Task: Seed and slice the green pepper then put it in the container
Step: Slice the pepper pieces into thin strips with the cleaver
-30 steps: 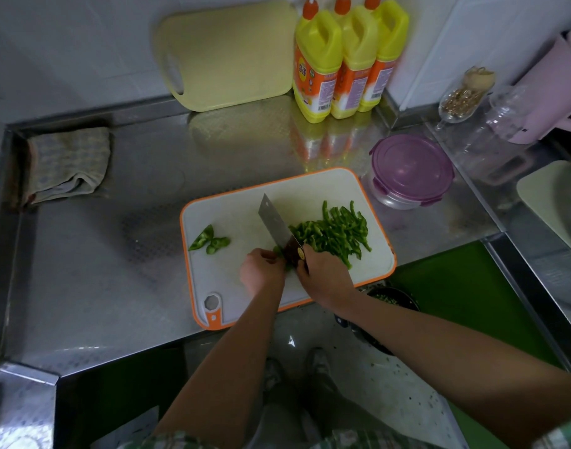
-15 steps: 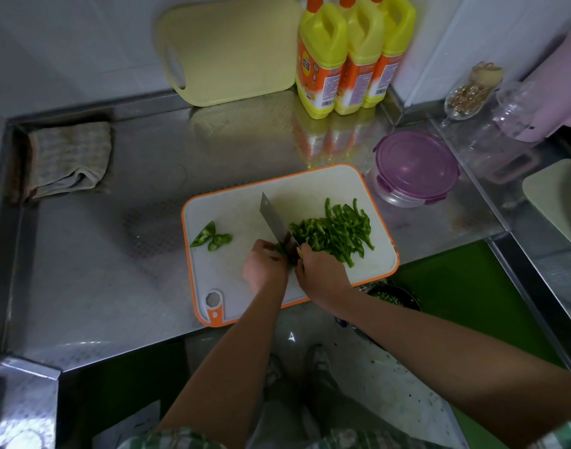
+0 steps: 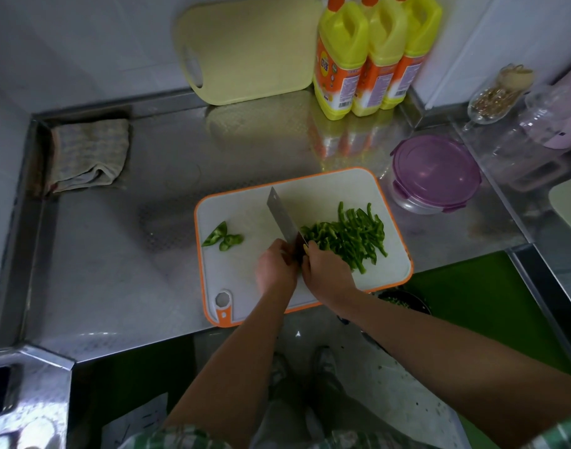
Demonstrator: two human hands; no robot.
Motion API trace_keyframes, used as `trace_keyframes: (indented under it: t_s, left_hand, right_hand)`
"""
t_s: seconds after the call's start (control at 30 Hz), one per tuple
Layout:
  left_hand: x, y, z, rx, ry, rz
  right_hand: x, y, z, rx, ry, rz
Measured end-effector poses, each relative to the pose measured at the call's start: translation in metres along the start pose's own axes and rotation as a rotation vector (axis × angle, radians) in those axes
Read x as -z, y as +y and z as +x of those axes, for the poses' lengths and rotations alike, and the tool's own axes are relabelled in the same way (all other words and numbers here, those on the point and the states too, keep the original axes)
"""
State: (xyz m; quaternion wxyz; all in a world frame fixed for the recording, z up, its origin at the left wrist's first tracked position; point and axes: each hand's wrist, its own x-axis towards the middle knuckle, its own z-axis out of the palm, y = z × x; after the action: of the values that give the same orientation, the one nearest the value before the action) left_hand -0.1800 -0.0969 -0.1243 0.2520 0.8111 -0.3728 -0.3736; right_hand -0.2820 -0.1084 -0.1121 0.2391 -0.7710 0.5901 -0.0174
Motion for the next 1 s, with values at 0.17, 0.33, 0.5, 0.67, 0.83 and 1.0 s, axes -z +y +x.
trace_keyframes:
  t_s: [0.17,0.33,0.5,0.67,0.83,1.0]
  left_hand:
    - [0.0,-0.002,-0.001,0.0,0.024,0.051]
    - [0.0,-0.001,-0.003,0.01,0.041,0.072]
    - [0.005,-0.003,-0.005,0.027,0.06,0.073]
    - [0.015,-0.009,-0.007,0.059,0.138,0.09]
    - [0.015,-0.007,-0.011,0.048,0.084,0.148]
    - [0.016,-0.008,-0.01,0.028,0.047,0.171]
  right_hand:
    - [0.005,0.008,-0.001,0.016,0.041,-0.007]
    - [0.011,0.015,0.001,-0.016,0.067,-0.002]
    - [0.016,0.019,-0.004,0.034,0.091,0.082]
    - [0.005,0.001,-0.012,0.114,0.034,0.169]
    - [-0.003,0.006,-0.018,0.051,0.029,0.119]
    - [0.015,0.025,-0.004,-0.08,0.077,0.057]
